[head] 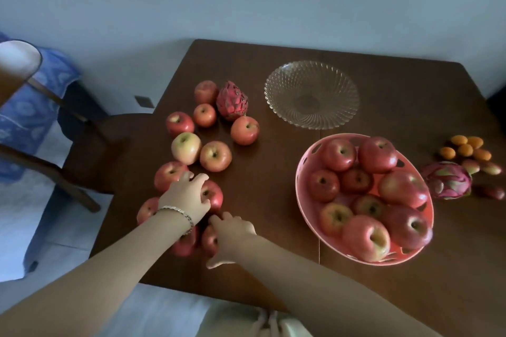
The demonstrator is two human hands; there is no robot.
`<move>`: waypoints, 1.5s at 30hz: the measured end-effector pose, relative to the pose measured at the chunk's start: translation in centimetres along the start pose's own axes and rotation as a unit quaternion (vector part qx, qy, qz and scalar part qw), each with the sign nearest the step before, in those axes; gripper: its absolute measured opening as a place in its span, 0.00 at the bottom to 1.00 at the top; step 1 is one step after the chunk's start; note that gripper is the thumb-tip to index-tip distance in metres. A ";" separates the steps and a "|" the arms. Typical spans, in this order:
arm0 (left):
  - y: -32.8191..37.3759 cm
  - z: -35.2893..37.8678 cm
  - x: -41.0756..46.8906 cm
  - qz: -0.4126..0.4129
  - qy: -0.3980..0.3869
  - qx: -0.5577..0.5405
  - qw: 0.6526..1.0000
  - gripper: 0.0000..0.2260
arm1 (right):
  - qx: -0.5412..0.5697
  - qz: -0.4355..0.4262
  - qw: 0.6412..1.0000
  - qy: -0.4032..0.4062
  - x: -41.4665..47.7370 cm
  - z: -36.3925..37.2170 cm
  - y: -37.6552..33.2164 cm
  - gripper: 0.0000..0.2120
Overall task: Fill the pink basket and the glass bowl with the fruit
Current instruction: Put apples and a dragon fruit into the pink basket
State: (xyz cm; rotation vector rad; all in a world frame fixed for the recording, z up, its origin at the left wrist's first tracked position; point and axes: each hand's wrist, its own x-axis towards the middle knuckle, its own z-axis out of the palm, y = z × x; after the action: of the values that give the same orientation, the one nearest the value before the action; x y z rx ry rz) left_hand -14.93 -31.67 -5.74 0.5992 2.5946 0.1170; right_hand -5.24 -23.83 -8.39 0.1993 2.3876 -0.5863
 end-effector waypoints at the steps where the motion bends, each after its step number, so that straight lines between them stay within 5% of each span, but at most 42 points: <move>1: -0.1 0.2 0.4 0.001 -0.018 0.025 1.000 0.25 | 0.004 0.007 1.000 0.008 0.3 0.3 0.0 0.41; 7: 0.7 1.6 1.2 0.018 -0.088 0.082 0.993 0.31 | 0.087 0.033 0.984 0.153 -3.6 -3.0 1.6 0.34; 13: 1.5 1.3 0.7 0.039 -0.051 0.113 0.992 0.32 | 0.101 0.044 0.935 0.337 -11.7 -9.1 7.8 0.33; 23: 9.7 -2.0 -2.0 0.228 0.122 -0.064 0.964 0.32 | 0.017 0.092 0.972 0.218 -11.3 -4.8 15.4 0.38; 33: 19.3 -2.1 1.0 0.335 -0.004 0.136 0.932 0.34 | 0.114 0.043 0.978 0.172 -12.5 -4.3 17.7 0.39; 38: 20.7 -1.7 2.0 0.346 -0.090 0.111 0.927 0.33 | 0.213 0.027 0.954 0.211 -12.5 -4.4 18.1 0.30; 42: 19.8 -1.4 2.4 0.333 -0.110 0.088 0.932 0.33 | 0.336 0.073 0.896 0.282 -12.2 -5.1 18.8 0.17; 45: 19.3 -0.9 2.1 0.328 -0.114 0.062 0.936 0.34 | 0.220 0.070 0.885 0.404 -11.2 -7.5 20.1 0.14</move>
State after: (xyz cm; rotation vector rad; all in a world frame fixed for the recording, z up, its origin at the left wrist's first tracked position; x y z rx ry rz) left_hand -9.38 -13.32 -2.25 1.4162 2.0949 0.0903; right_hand 4.87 -2.43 -3.40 0.9754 2.9349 -1.1414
